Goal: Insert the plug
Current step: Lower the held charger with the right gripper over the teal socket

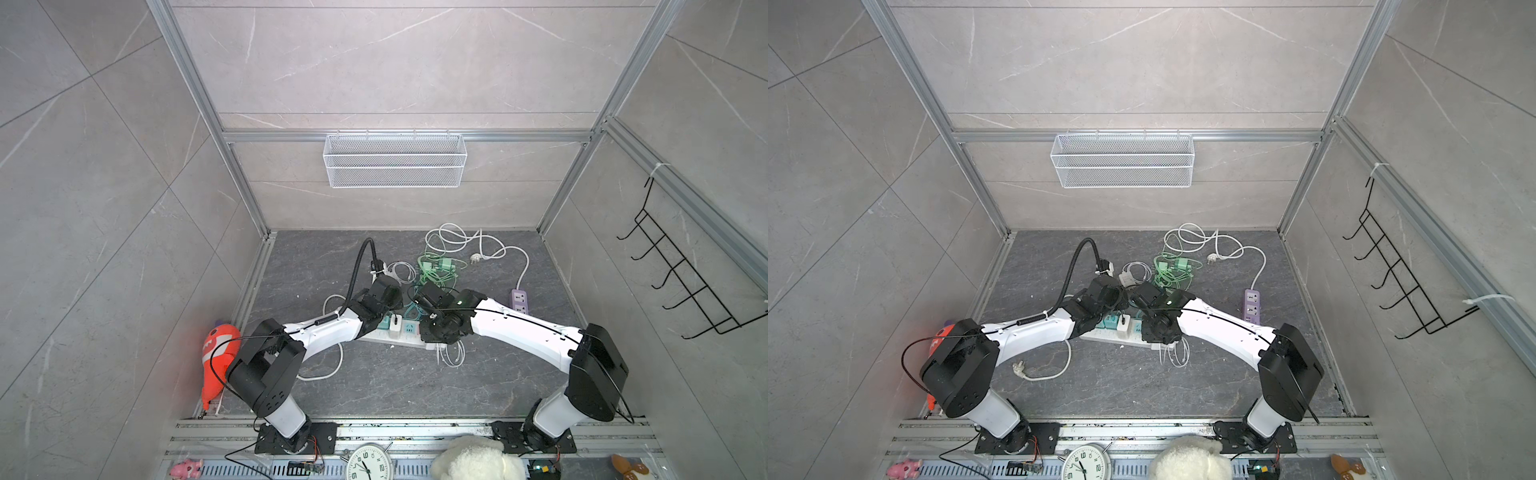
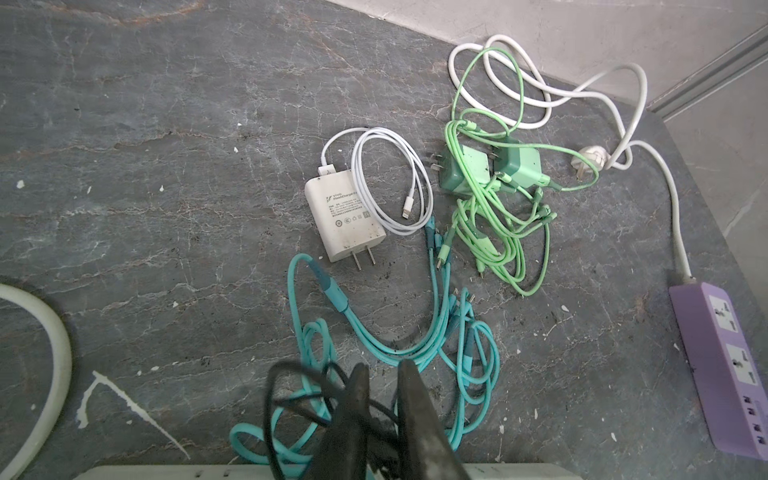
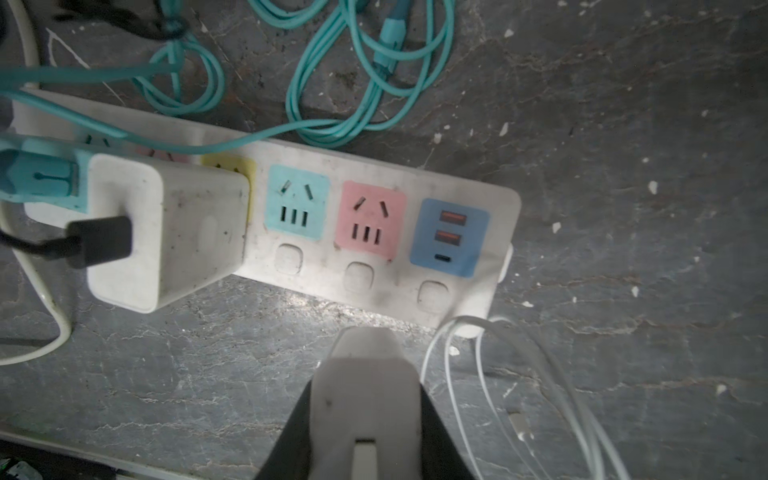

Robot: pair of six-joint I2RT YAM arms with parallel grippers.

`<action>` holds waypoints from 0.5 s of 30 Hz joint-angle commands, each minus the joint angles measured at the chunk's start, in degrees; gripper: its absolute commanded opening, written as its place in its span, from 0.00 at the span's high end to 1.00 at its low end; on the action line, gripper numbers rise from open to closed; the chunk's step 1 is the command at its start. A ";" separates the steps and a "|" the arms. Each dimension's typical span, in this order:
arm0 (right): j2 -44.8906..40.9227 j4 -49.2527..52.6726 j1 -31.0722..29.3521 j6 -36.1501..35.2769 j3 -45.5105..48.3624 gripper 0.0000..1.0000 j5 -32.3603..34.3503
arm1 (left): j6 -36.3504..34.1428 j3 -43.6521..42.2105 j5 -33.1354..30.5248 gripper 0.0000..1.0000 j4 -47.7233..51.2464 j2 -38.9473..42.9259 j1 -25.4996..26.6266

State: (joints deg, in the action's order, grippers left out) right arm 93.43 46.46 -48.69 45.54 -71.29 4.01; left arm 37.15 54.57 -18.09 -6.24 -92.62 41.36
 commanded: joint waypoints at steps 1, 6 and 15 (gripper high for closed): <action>1.58 -1.14 -1.29 3.79 -2.28 0.98 2.99 | 1.49 -0.79 1.90 0.78 -2.12 0.42 -0.92; 2.53 -2.80 -1.78 6.36 -2.37 0.98 4.75 | 1.52 -1.82 2.61 0.55 -2.69 1.58 -1.31; 5.64 -3.43 -2.32 7.90 -5.59 0.98 6.49 | 1.10 -3.59 2.74 0.40 -2.25 5.57 -1.33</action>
State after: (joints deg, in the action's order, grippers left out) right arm 97.67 43.51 -50.35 51.96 -74.30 8.47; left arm 38.20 51.37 -15.05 -7.38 -90.02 40.45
